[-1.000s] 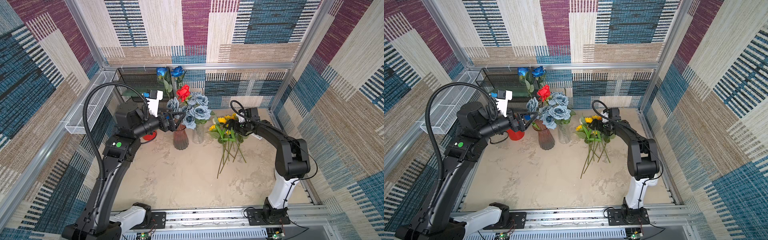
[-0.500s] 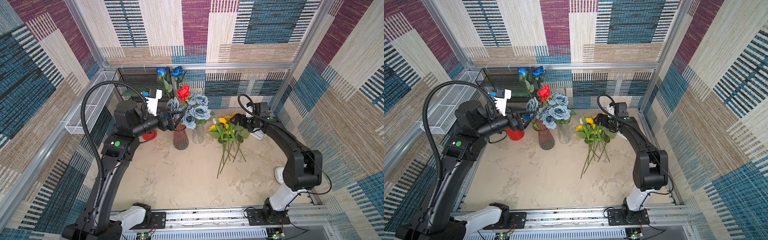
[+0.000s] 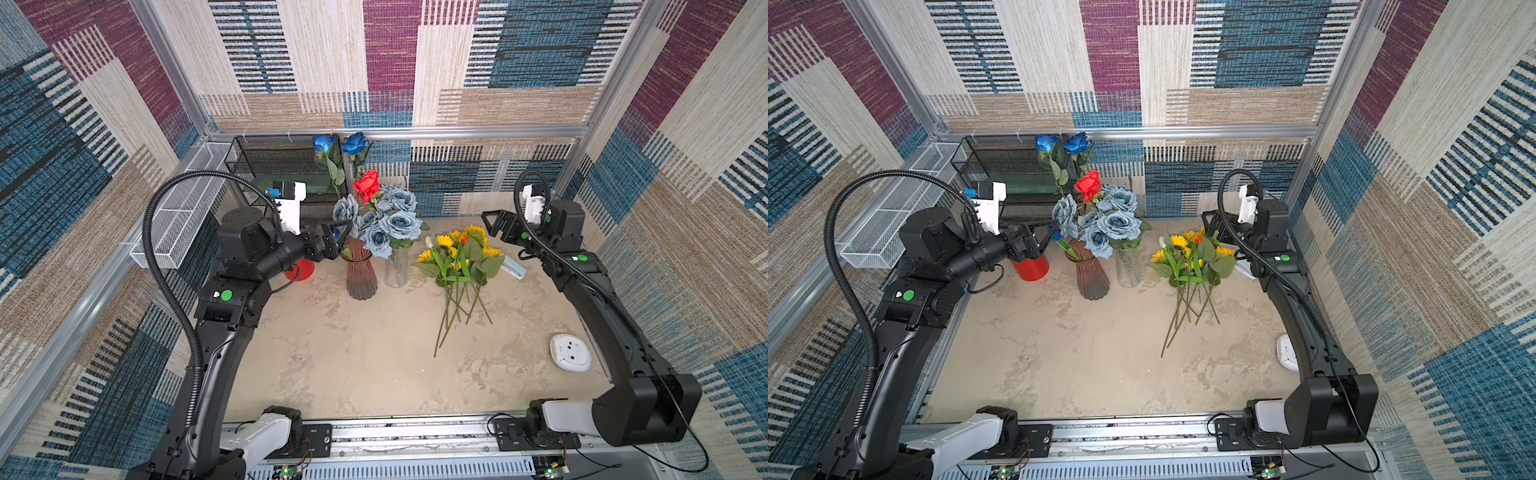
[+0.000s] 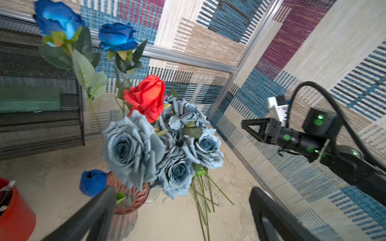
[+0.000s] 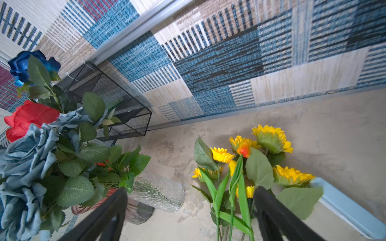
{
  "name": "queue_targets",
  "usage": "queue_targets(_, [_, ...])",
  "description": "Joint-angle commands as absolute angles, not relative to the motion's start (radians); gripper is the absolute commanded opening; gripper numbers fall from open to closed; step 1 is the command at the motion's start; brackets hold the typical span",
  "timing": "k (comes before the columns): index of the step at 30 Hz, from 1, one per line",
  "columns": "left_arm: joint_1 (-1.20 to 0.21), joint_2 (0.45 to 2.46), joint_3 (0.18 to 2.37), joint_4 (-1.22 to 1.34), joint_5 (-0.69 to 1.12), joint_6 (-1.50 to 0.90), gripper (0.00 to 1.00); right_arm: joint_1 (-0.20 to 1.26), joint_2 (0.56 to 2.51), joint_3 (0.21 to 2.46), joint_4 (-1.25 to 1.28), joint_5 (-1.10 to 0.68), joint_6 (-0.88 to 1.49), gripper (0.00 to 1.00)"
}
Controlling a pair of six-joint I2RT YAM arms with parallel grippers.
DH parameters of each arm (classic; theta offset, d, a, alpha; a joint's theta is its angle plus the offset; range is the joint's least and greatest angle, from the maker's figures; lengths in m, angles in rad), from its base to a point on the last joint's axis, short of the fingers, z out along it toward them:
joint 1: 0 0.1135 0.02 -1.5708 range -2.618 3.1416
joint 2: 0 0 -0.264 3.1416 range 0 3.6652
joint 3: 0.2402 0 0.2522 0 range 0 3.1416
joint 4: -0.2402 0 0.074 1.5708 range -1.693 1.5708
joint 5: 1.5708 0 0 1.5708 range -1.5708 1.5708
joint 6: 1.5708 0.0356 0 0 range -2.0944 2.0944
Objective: Pick out yellow flowers from the vase
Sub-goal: Place the flower at the center of the board, then reset both arms
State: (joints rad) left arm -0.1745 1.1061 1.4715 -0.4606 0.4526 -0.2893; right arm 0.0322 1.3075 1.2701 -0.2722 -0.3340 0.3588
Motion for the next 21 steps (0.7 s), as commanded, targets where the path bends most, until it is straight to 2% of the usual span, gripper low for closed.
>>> queue_targets(1, [-0.159, 1.085, 1.447, -0.446, 0.373, -0.293, 0.99, 0.025, 1.262, 1.234, -0.167, -0.294, 0.372, 0.96])
queue_targets(6, [-0.13, 1.062, 1.405, -0.441, 0.312, -0.309, 0.99, 0.014, 1.214, 1.199, -0.14, -0.29, 0.38, 0.96])
queue_targets(21, [-0.067, 1.054, 1.356, -0.428, 0.316, -0.346, 0.99, -0.014, 1.149, 1.11, -0.091, -0.282, 0.384, 0.96])
